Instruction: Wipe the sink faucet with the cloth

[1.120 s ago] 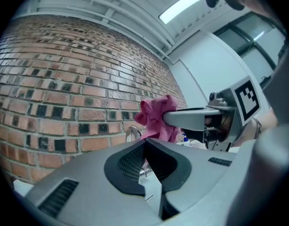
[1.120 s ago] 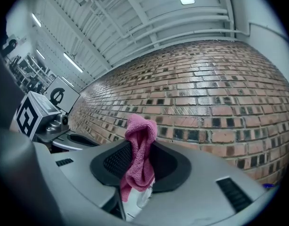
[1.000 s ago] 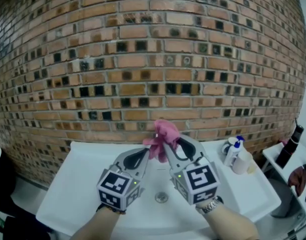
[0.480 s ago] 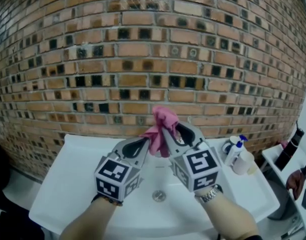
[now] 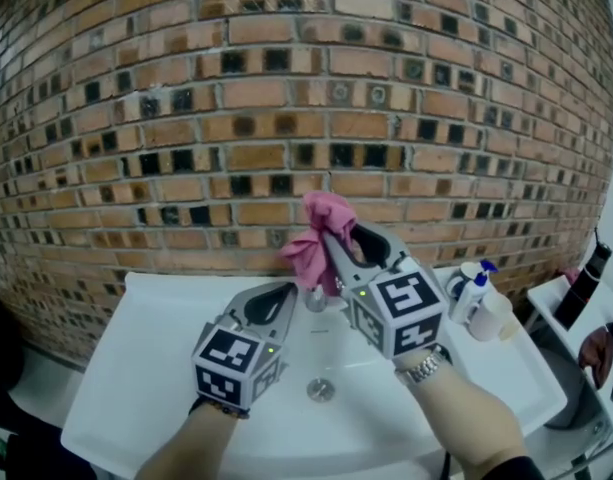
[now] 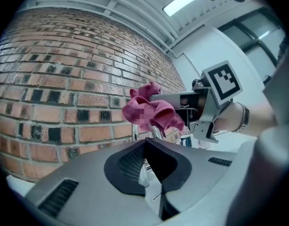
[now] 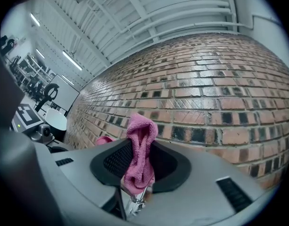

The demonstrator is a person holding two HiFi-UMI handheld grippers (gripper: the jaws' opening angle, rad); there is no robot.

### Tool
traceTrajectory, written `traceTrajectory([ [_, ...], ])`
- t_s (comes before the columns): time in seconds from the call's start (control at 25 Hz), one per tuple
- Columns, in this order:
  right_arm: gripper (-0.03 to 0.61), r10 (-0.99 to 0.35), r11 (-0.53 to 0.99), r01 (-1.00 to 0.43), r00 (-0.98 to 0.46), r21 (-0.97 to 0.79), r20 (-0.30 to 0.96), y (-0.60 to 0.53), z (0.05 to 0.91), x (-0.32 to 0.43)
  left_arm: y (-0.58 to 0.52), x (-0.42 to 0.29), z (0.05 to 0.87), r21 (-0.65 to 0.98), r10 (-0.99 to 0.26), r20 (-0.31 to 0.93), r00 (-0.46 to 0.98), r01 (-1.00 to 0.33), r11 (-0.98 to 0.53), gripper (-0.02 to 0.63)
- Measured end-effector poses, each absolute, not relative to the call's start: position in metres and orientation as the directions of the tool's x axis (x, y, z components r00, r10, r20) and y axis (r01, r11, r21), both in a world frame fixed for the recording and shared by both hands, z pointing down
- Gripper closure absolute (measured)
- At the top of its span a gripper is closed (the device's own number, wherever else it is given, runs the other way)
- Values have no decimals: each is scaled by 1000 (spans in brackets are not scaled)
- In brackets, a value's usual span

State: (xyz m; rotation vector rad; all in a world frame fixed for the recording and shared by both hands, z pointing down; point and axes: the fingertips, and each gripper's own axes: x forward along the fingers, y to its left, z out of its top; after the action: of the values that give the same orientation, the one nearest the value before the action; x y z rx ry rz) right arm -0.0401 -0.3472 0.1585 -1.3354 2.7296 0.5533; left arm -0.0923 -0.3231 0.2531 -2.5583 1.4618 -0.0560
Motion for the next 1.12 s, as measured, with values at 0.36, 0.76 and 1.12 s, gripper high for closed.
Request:
traceTrajectory([
  [0.36, 459, -762, 574, -779, -620, 252, -184, -374, 151, -34, -322, -91, 261, -192, -853, -44, 519, -843, -503, 614],
  [0.76, 460, -781, 572, -794, -604, 207, -158, -405, 153, -28, -323, -96, 265, -187, -855, -37, 518, -844, -503, 614],
  [1.12, 463, -813, 541, -816, -570, 205, -124, -431, 165, -23, -326, -98, 268, -184, -858, -30, 512, -847, -499, 614],
])
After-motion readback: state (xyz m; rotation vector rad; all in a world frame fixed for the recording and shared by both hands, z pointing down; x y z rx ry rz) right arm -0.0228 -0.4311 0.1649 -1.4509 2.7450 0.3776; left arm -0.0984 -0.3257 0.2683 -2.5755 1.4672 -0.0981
